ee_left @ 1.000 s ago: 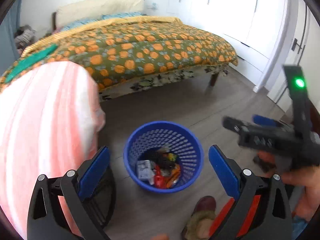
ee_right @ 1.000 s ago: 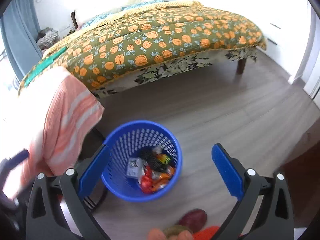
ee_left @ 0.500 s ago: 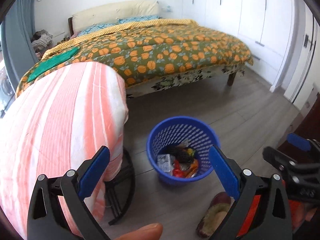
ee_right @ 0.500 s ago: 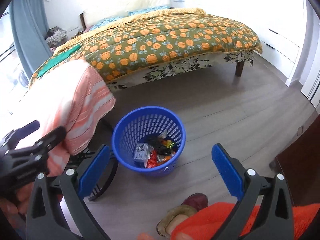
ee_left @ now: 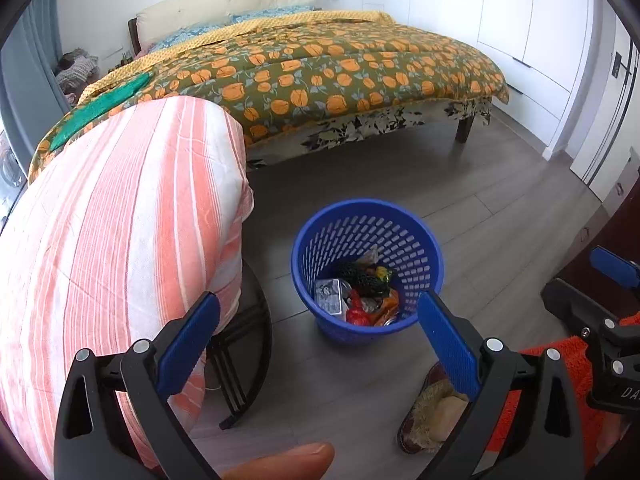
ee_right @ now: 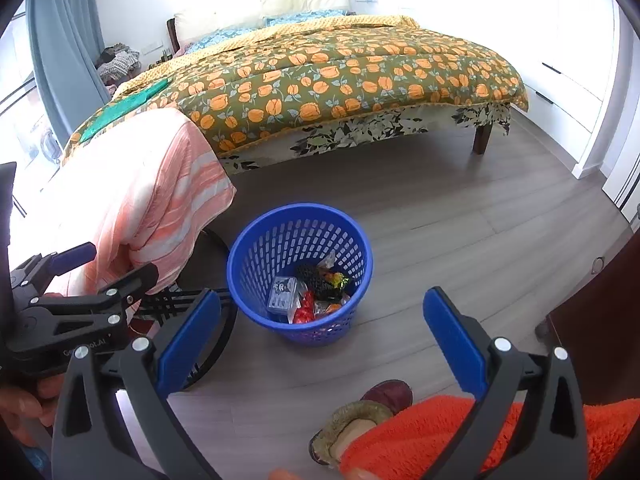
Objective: Collect trash
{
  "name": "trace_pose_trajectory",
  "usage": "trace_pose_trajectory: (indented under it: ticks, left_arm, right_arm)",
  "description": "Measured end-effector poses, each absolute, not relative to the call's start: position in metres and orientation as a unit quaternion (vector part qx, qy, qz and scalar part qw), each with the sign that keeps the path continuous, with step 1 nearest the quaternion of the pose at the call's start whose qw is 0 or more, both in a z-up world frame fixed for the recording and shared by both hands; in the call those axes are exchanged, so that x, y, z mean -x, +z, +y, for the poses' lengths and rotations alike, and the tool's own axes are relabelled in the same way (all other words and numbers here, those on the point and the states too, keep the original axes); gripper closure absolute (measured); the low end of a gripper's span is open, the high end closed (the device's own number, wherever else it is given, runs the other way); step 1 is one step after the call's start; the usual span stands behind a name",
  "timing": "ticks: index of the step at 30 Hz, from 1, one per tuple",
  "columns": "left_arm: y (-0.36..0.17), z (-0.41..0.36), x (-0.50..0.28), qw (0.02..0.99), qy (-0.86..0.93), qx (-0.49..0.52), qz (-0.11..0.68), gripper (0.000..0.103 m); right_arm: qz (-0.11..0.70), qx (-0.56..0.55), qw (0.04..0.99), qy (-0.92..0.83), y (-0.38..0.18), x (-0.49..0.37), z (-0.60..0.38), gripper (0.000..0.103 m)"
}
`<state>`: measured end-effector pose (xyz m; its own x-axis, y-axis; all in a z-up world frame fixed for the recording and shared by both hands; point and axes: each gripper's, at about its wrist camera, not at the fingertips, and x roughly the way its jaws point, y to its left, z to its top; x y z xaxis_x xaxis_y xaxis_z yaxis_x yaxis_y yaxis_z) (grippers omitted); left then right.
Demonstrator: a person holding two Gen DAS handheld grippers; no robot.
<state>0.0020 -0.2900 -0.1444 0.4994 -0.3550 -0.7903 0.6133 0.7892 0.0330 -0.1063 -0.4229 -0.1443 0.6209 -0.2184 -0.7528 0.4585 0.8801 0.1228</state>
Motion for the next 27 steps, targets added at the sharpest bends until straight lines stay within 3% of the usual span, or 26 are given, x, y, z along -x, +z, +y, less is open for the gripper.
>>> trace_pose_trajectory:
  ticks: [27]
  left_arm:
    - [-0.1446, -0.2932, -0.0013, 0.848, -0.289, -0.157, 0.415, 0.005]
  right_arm:
    - [0.399, -0.157, 0.882, -0.192, -0.148, 0.1062, -0.4226, 0.005]
